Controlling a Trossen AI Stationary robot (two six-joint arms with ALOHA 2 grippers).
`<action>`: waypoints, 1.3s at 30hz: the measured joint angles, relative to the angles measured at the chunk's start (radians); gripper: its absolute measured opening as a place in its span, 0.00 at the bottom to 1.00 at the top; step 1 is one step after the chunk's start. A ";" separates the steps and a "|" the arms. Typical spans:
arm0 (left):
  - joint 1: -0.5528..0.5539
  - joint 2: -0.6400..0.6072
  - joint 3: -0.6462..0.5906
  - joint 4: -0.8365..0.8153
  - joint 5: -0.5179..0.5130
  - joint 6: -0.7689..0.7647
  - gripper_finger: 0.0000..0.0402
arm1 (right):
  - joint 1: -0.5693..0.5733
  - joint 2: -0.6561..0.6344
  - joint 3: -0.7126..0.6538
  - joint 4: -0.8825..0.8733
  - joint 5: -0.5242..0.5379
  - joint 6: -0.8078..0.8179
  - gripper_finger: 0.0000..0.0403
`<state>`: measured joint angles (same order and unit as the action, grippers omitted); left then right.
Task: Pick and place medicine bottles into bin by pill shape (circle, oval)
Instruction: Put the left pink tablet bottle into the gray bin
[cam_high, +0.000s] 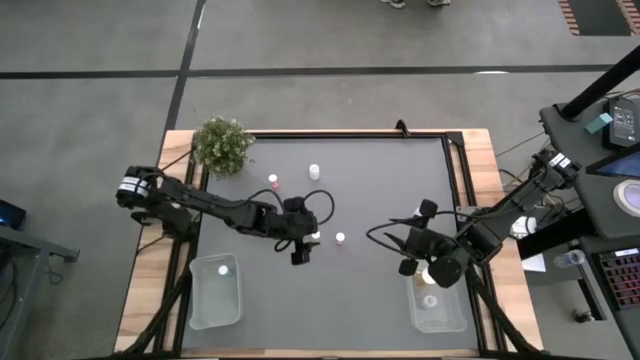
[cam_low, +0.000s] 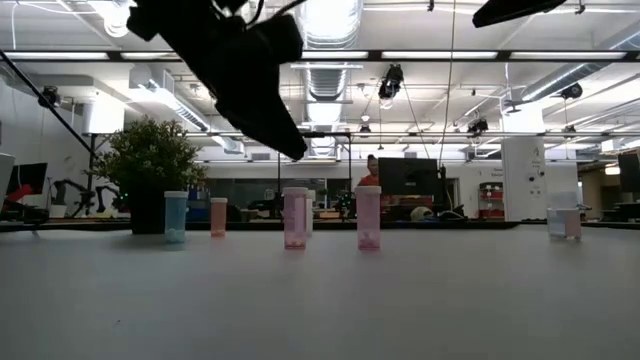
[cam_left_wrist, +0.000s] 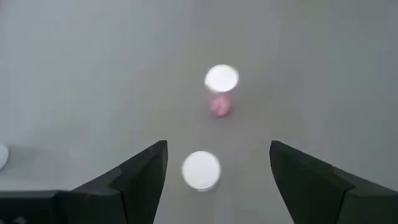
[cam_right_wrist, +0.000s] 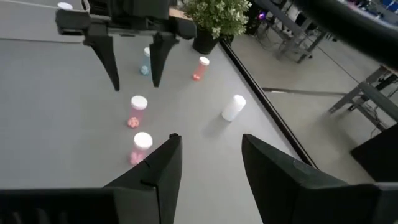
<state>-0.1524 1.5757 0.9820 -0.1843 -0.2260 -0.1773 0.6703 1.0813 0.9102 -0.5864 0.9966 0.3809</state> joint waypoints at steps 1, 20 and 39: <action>0.007 0.000 -0.012 0.012 0.001 0.000 0.65 | -0.001 0.000 -0.001 0.000 0.000 0.000 0.39; 0.035 0.064 -0.192 0.346 0.009 -0.027 0.65 | -0.002 0.000 -0.053 0.001 0.001 0.019 0.37; 0.033 0.078 -0.192 0.360 -0.035 -0.026 0.28 | -0.002 0.000 -0.054 0.001 0.001 0.018 0.35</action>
<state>-0.1196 1.6537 0.7895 0.1753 -0.2611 -0.2035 0.6685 1.0813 0.8562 -0.5850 0.9976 0.3994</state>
